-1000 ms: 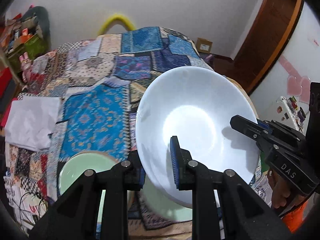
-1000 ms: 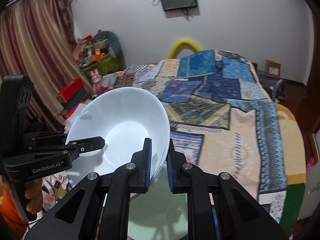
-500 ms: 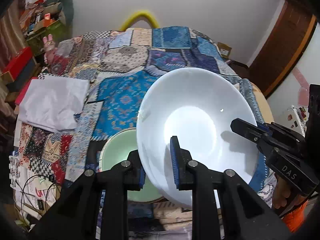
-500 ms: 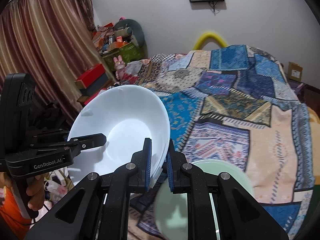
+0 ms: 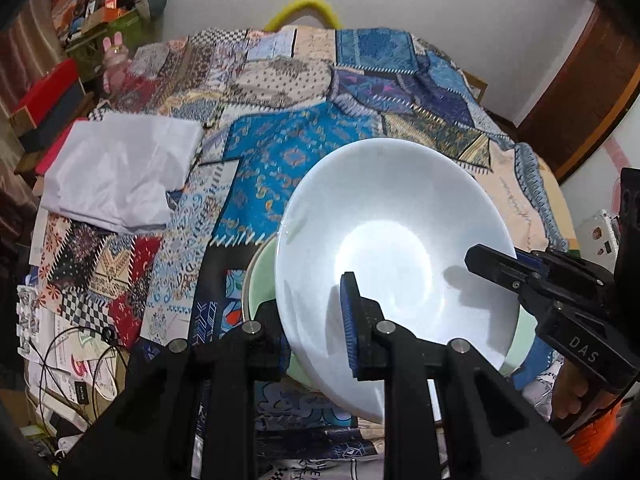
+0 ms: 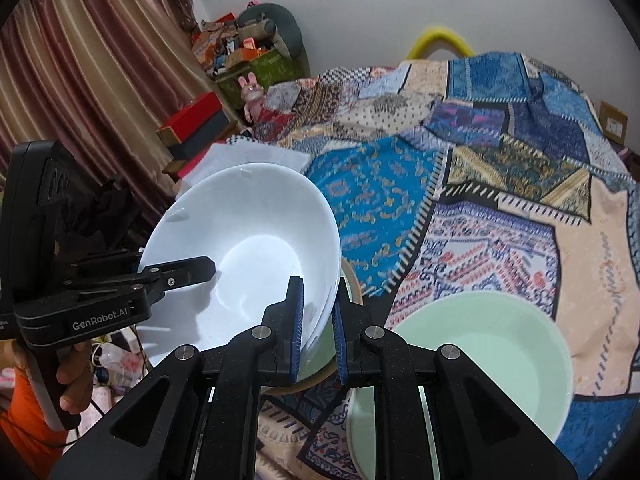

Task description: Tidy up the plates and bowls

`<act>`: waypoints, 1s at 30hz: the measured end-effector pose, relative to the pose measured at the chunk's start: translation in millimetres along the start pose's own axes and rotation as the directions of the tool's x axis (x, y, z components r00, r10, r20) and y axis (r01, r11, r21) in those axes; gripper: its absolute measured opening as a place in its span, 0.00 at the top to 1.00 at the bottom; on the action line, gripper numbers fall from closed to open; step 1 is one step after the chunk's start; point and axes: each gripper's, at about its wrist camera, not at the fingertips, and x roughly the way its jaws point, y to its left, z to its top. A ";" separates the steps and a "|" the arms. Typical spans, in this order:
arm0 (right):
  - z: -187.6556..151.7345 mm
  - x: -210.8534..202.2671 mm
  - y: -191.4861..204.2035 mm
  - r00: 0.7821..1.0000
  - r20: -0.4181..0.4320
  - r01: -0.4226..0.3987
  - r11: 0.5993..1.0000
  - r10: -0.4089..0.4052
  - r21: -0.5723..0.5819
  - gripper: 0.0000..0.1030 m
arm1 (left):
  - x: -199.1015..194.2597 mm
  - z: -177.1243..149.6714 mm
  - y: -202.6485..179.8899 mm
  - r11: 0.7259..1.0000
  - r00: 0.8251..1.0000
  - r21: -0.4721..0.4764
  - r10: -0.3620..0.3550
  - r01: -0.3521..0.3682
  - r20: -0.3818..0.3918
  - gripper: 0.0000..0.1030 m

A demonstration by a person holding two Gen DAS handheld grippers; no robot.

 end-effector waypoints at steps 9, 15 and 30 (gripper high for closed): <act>-10.1 25.4 -4.3 0.998 -0.056 -0.019 1.000 0.020 0.025 0.88 | 23.6 -7.1 12.7 1.000 0.999 -0.022 0.006 -0.007 -0.050 0.80; -17.8 41.5 -8.0 0.995 -0.099 -0.029 0.999 0.033 0.040 0.88 | 38.5 -12.6 20.2 0.999 0.996 -0.031 0.014 -0.017 -0.085 0.80; -24.9 49.2 -9.2 0.993 -0.118 -0.001 1.000 0.003 0.013 0.88 | 42.0 -15.7 21.9 0.999 0.996 -0.013 0.048 -0.049 -0.074 0.80</act>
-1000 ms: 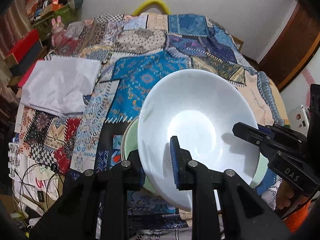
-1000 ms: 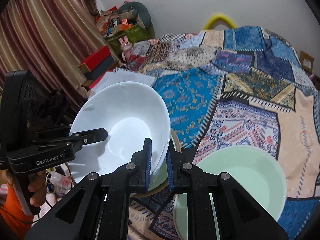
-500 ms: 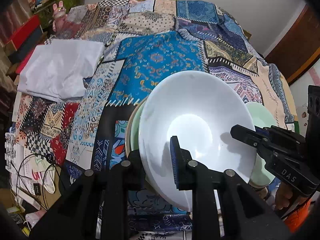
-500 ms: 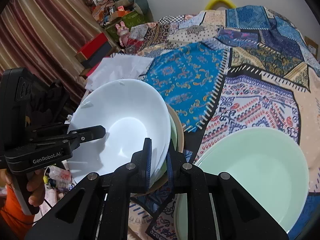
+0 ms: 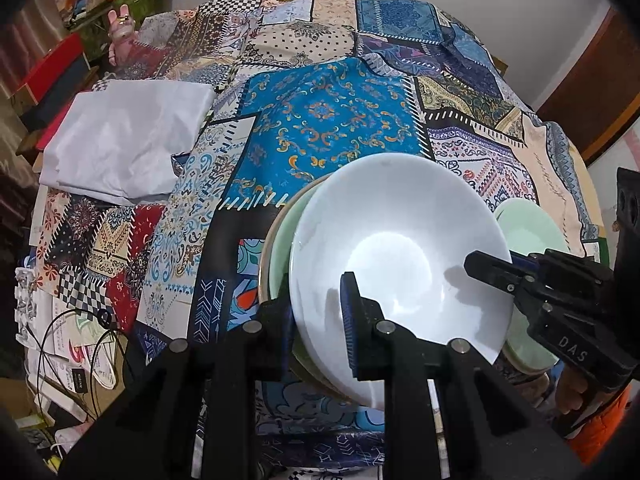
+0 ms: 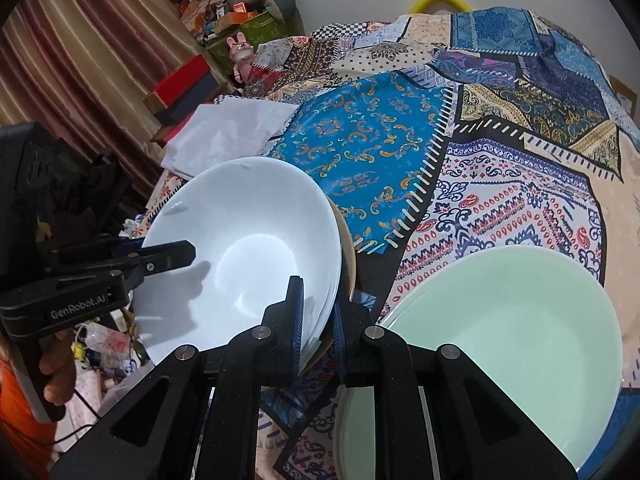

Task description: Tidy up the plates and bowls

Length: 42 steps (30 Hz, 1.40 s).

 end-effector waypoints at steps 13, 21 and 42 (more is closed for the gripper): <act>0.3 -3.7 2.7 1.000 0.016 0.005 1.000 -0.005 -0.013 0.85 | -31.5 0.6 -4.8 0.996 0.993 0.047 0.069 -0.074 0.100 0.80; 3.9 -16.3 -5.9 0.998 0.040 0.043 0.999 -0.042 -0.020 0.77 | -25.0 -11.5 9.0 0.998 0.996 0.006 0.059 -0.059 0.073 0.59; 2.2 26.6 3.4 0.996 -0.085 0.030 0.999 -0.034 -0.038 0.68 | 31.8 -30.6 34.6 0.980 0.989 -0.154 -0.138 0.128 -0.056 0.50</act>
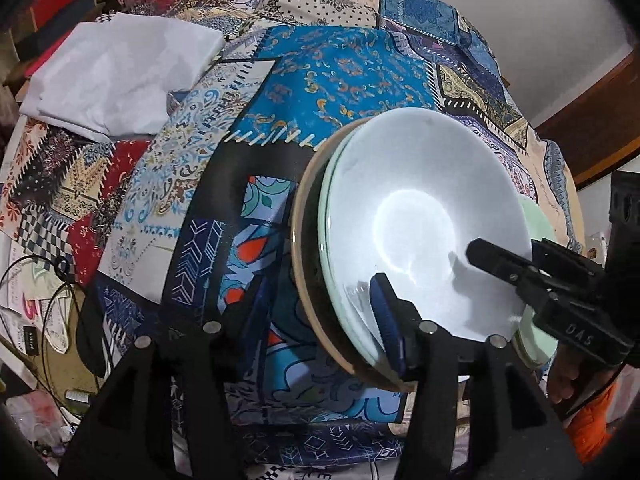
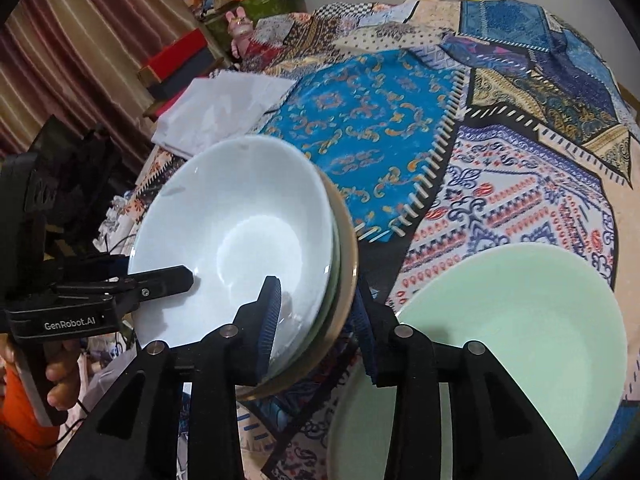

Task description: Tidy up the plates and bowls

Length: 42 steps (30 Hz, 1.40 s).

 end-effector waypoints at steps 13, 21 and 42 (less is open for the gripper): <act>1.4 7.9 0.9 1.000 -0.010 -0.010 1.000 0.010 0.016 0.68 | 7.4 2.6 -8.1 0.999 0.999 0.013 -0.033 0.033 -0.008 0.65; 3.5 2.0 -0.2 1.000 0.017 -0.016 0.999 0.015 0.033 0.69 | 0.1 4.1 -15.5 1.000 1.000 0.002 0.010 -0.010 0.008 0.64; 10.0 -81.3 -12.9 0.979 0.205 0.002 0.997 -0.017 0.072 0.70 | -60.0 18.4 -80.6 0.993 0.988 0.120 -0.011 -0.008 0.155 0.64</act>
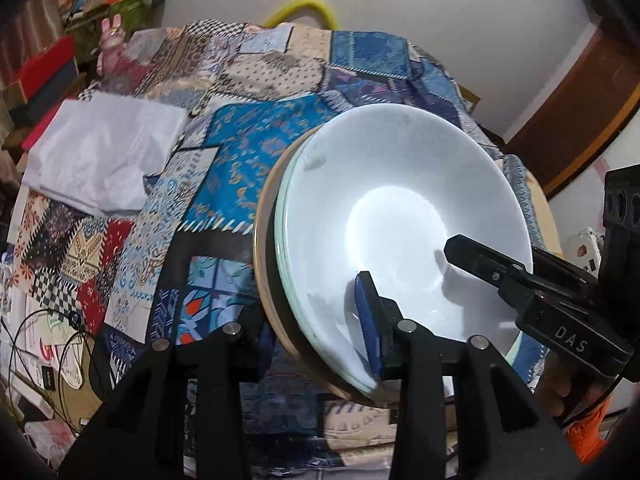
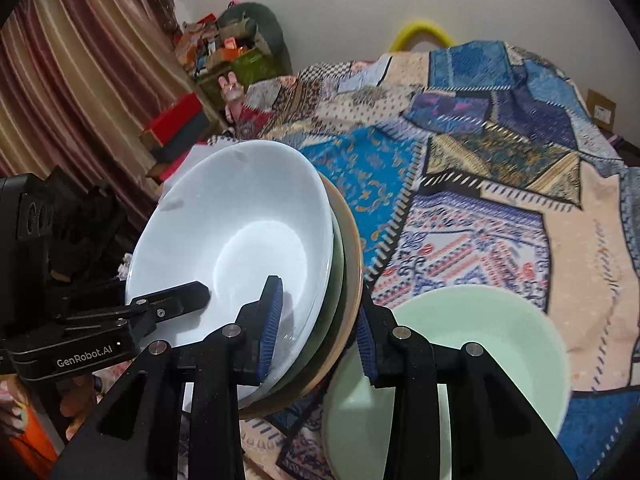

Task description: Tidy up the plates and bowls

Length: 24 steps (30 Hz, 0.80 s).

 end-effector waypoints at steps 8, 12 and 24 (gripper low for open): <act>-5.0 -35.9 -18.3 0.998 0.050 0.033 0.999 -0.034 0.021 0.70 | -10.1 0.3 -37.9 0.998 0.999 0.050 -0.030 0.030 0.012 0.64; -8.4 -49.8 -31.7 0.997 0.063 0.052 0.998 -0.054 0.032 0.70 | -9.6 -1.4 -56.9 0.996 0.999 0.072 -0.048 0.047 0.006 0.64; -31.8 -74.1 -71.9 0.993 0.068 0.087 0.992 -0.094 0.097 0.70 | 10.6 -11.4 -105.1 0.988 0.996 0.130 -0.076 0.081 -0.045 0.64</act>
